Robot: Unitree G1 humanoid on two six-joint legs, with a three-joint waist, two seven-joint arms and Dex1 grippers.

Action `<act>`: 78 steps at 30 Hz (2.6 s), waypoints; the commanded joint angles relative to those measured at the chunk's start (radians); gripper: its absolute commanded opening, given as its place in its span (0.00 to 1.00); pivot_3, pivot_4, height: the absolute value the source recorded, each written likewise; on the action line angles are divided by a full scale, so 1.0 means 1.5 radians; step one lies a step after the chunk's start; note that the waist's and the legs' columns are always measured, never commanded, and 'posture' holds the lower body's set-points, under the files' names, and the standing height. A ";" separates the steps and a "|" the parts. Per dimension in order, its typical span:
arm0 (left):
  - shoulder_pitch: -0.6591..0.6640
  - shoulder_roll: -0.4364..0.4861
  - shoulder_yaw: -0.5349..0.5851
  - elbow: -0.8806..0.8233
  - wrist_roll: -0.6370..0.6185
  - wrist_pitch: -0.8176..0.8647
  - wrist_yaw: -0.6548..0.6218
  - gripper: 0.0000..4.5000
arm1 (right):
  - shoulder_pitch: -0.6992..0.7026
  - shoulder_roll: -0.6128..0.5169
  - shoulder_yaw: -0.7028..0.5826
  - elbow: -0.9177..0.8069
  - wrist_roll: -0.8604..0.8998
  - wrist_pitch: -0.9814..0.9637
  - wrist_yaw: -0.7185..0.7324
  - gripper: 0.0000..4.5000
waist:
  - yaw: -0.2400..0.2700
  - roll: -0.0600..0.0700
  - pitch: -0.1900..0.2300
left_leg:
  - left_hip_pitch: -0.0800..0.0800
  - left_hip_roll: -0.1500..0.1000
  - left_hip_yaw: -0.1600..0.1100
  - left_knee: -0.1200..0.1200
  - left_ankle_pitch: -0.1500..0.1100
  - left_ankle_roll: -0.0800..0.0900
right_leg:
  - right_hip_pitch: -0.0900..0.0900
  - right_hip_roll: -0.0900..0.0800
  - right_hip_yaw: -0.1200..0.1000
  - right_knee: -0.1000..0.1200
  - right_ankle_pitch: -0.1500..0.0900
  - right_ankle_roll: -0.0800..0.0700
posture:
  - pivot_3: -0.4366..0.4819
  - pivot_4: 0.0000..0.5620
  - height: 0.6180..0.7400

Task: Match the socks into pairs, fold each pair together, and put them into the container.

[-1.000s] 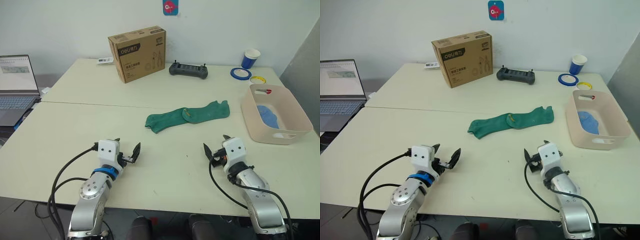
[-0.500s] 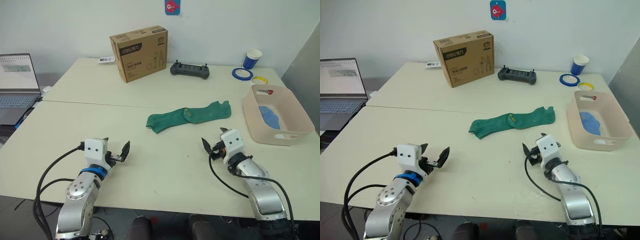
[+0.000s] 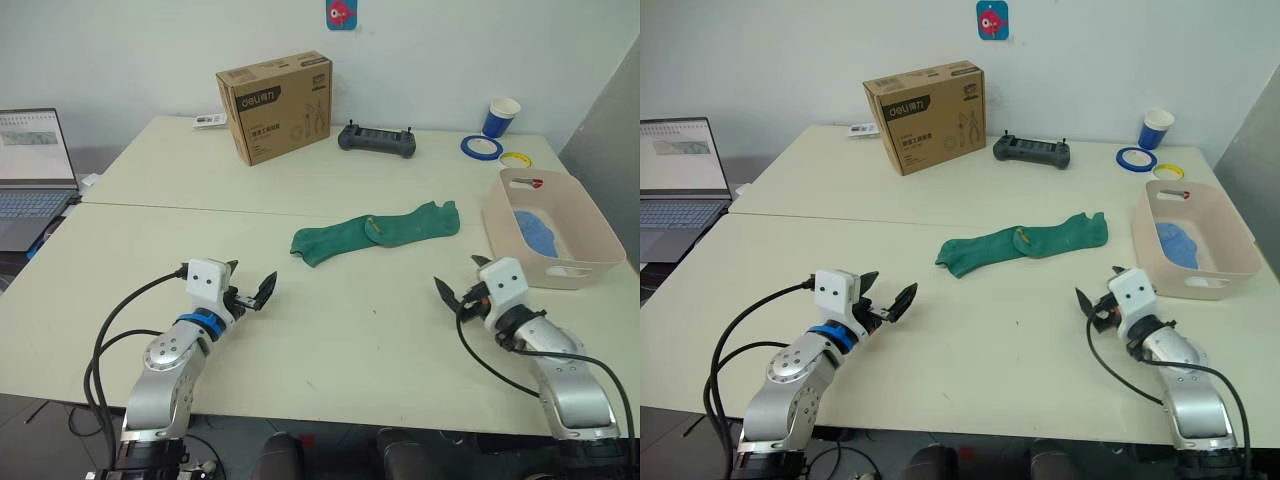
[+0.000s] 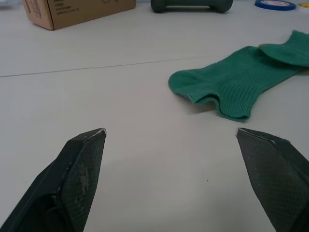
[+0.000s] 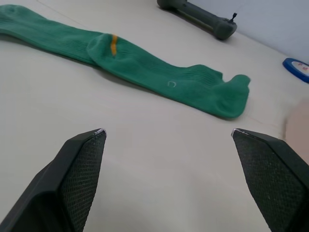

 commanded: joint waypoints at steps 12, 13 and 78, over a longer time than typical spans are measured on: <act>-0.290 -0.011 -0.025 0.314 -0.029 0.069 -0.058 1.00 | -0.004 -0.019 0.048 -0.114 0.082 0.057 0.090 0.99 | 0.005 0.000 0.000 | 0.000 0.000 -0.001 0.000 0.000 0.000 | 0.000 0.001 0.000 0.000 0.000 0.000 | 0.48 0.27 1.00; -0.301 -0.007 -0.030 0.340 -0.022 0.057 -0.073 1.00 | -0.003 -0.020 0.061 -0.124 0.073 0.062 0.087 0.99 | 0.005 0.000 0.000 | -0.001 0.000 -0.001 0.000 0.000 0.000 | 0.000 0.000 0.000 0.000 0.000 0.001 | 0.48 0.27 1.00; -0.005 0.356 0.013 -0.196 -0.253 0.301 -0.401 0.99 | -0.159 -0.043 0.314 0.027 0.043 -0.073 0.395 1.00 | -0.009 -0.003 0.002 | -0.002 0.000 0.002 -0.001 0.000 0.000 | -0.007 -0.002 0.001 -0.001 -0.003 -0.006 | 0.48 0.27 1.00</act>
